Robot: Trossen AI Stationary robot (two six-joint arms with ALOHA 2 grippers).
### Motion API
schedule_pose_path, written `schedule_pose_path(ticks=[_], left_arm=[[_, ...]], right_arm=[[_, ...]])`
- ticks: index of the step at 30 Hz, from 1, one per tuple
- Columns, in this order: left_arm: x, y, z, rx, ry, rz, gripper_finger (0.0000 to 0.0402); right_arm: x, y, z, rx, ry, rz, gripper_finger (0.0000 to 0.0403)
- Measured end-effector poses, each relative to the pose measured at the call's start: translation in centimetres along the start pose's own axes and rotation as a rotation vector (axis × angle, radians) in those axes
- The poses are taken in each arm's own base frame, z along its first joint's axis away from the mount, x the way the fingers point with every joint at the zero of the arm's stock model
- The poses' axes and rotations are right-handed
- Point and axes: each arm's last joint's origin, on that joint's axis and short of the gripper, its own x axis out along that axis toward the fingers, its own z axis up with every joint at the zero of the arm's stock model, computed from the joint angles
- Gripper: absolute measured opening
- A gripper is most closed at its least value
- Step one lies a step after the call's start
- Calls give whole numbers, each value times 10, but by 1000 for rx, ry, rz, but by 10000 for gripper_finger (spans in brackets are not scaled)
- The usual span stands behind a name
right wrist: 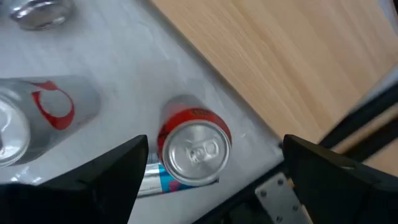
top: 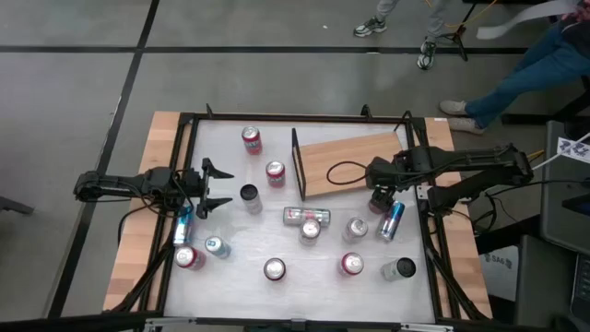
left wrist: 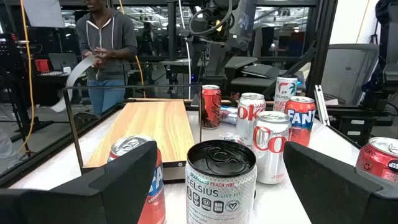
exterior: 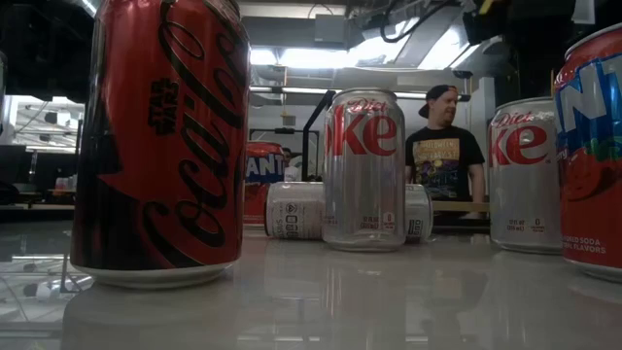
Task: Place canned beverage on shelf
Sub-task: Put the top right red soda can on the shelf
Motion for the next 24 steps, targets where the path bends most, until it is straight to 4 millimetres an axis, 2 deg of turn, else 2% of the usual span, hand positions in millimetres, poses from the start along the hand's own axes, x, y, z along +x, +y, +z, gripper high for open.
schedule_pose_path(ticks=[9,18,24], left_arm=[[0,0,0,0,-1,0,345],[0,0,0,0,0,0,345],[0,0,0,0,0,0,345]], right_arm=[[1,0,0,70,-5,-3,360],[36,2,-11,80,91,-36,360],[43,4,-10,67,87,-9,360]])
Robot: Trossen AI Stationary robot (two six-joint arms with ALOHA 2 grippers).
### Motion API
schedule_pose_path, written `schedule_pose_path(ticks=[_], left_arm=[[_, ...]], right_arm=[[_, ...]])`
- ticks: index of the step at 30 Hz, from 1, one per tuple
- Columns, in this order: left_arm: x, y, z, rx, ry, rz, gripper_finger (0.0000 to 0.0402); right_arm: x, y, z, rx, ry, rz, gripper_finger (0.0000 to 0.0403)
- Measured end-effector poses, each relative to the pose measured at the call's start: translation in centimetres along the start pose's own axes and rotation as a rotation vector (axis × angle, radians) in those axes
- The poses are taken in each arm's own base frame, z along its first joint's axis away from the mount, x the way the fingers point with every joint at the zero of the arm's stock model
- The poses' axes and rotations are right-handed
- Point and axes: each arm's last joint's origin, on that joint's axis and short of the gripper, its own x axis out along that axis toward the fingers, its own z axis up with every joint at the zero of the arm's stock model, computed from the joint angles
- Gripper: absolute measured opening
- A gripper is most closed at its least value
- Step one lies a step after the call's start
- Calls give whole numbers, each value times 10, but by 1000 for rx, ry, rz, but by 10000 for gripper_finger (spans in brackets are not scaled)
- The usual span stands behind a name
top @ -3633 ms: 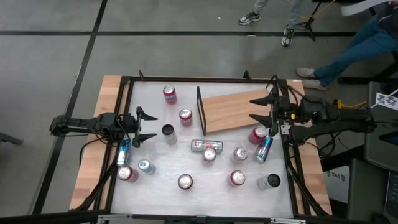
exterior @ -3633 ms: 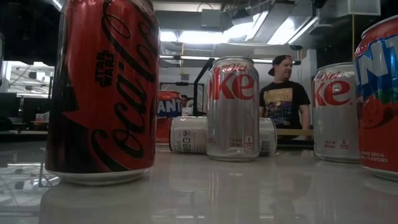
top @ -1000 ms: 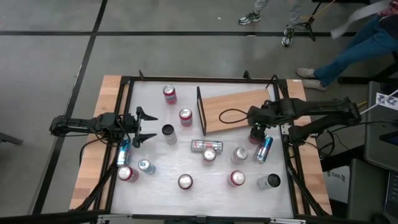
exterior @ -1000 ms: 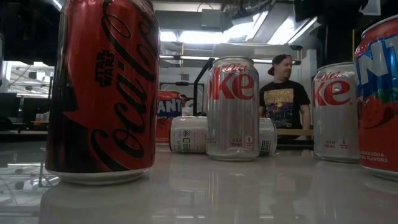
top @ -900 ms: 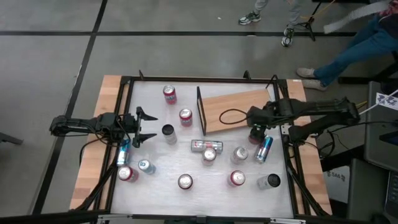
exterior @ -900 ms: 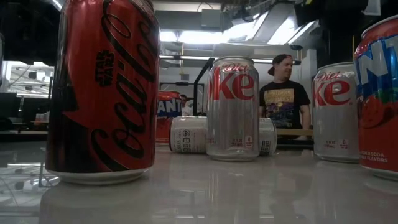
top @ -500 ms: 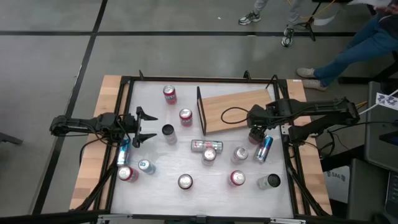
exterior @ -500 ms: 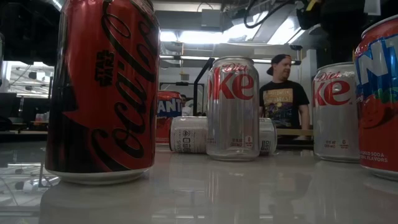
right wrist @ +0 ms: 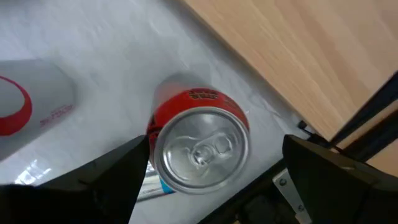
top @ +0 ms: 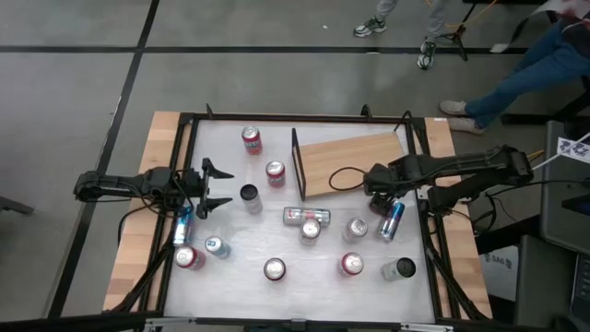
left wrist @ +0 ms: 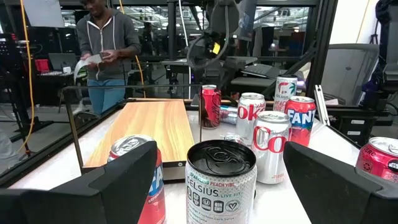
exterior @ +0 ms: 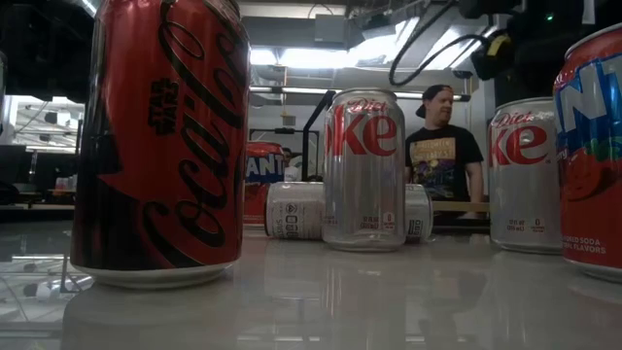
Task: Place canned beverage on shelf
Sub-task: Put the top right red soda can on the shelf
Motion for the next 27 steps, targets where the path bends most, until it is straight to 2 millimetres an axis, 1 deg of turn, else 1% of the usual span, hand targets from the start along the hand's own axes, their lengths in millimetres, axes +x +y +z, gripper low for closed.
schedule_pose_path(ticks=[10,13,16,20,27], left_arm=[[0,0,0,0,0,0,345],[0,0,0,0,0,0,345],[0,0,0,0,0,0,345],[0,0,0,0,0,0,345],[0,0,0,0,0,0,345]], right_arm=[[0,0,0,-2,-11,9,360],[8,0,-2,-4,11,5,360],[20,1,-5,-12,41,20,360],[30,2,-6,-36,29,34,360],[31,3,-6,-94,26,35,360]])
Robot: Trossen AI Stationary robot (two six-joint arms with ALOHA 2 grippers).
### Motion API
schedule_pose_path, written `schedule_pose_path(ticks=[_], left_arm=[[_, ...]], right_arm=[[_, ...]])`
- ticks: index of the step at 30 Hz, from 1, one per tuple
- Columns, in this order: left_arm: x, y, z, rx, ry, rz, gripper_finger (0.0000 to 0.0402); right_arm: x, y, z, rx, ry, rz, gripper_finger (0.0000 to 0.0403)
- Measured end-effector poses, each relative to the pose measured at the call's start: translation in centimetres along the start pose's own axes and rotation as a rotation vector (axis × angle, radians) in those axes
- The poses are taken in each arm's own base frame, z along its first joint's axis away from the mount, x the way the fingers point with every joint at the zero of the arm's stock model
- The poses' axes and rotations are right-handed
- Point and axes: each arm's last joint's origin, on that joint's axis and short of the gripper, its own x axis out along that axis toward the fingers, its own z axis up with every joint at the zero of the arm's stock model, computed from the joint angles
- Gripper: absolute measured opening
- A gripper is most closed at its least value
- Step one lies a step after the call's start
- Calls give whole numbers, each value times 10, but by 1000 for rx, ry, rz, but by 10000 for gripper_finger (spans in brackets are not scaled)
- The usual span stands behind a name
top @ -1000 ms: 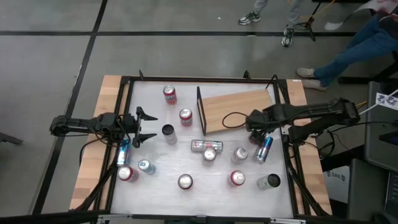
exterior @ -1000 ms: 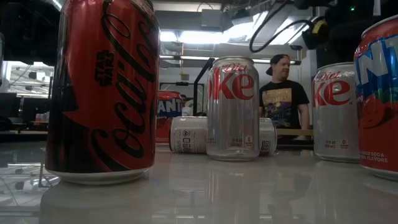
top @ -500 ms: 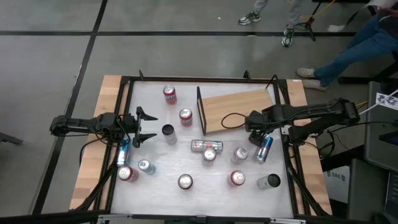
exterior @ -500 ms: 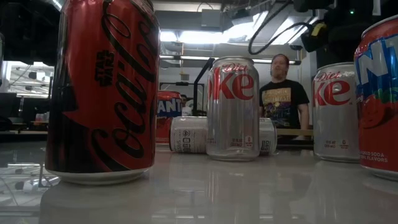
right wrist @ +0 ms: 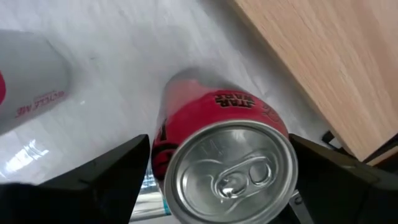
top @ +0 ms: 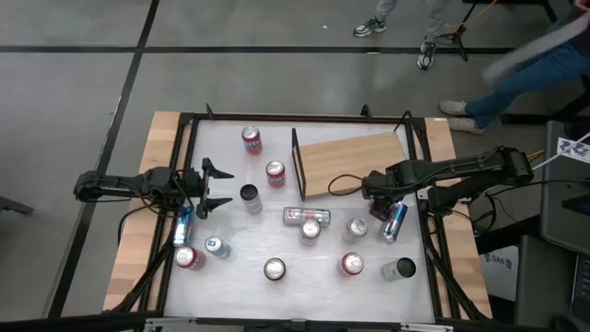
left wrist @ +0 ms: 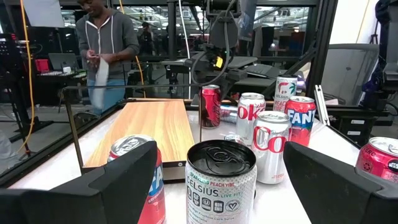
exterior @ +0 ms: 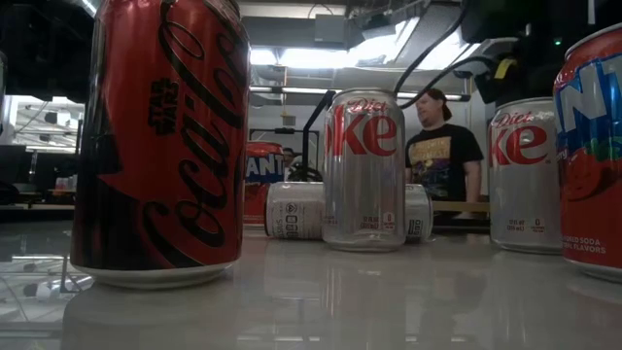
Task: Place canned beverage on shelf
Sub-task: Put the top right red soda can on the shelf
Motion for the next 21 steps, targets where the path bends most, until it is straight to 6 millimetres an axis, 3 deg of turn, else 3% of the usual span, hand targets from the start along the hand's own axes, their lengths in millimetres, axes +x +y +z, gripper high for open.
schedule_pose_path(ticks=[21], left_arm=[[0,0,0,0,0,0,345]], right_arm=[[0,2,2,-23,-19,15,360]])
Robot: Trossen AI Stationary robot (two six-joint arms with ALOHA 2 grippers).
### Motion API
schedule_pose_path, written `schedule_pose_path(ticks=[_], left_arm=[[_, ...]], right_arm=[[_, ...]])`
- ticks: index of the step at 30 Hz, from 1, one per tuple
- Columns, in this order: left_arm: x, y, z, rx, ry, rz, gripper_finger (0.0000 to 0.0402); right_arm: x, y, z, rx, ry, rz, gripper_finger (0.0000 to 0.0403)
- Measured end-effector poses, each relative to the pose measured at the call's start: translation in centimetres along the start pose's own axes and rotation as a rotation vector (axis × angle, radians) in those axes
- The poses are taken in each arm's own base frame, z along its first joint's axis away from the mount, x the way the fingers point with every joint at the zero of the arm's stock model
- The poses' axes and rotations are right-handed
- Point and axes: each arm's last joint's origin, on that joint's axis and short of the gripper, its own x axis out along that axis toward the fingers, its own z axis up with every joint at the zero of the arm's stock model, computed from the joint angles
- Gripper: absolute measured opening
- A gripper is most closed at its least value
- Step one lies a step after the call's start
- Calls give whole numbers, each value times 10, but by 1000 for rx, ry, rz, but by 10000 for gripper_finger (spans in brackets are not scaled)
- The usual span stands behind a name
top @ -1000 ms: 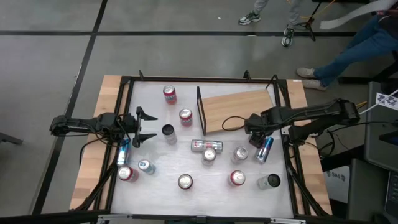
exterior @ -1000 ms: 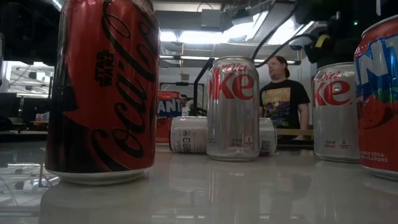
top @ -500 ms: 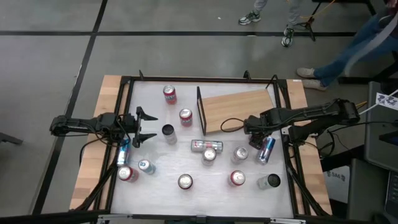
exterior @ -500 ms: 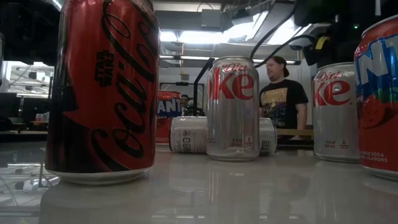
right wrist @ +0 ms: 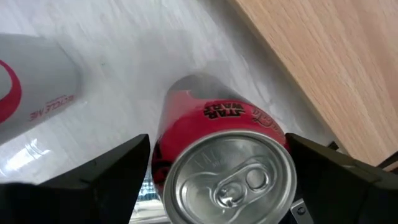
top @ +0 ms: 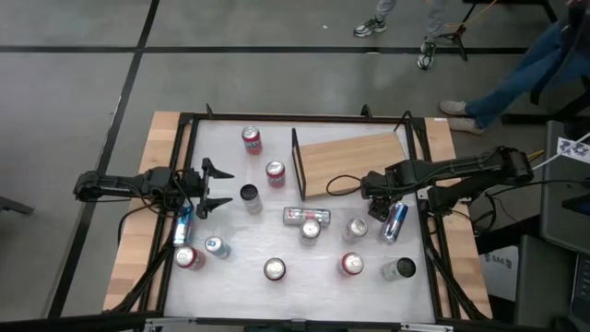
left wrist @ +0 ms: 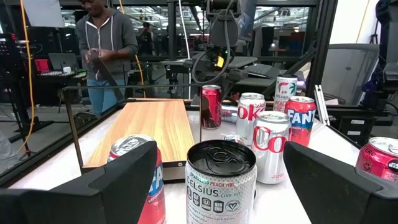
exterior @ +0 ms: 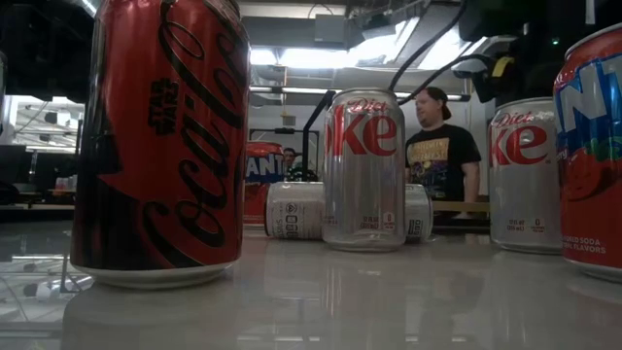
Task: Place canned beverage on shelf
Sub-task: Put the top right red soda can on the shelf
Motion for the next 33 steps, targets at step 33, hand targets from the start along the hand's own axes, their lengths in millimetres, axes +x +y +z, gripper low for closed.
schedule_pose_path(ticks=[33], left_arm=[[0,0,0,0,0,0,345]], right_arm=[[-4,3,1,-207,13,83,299]])
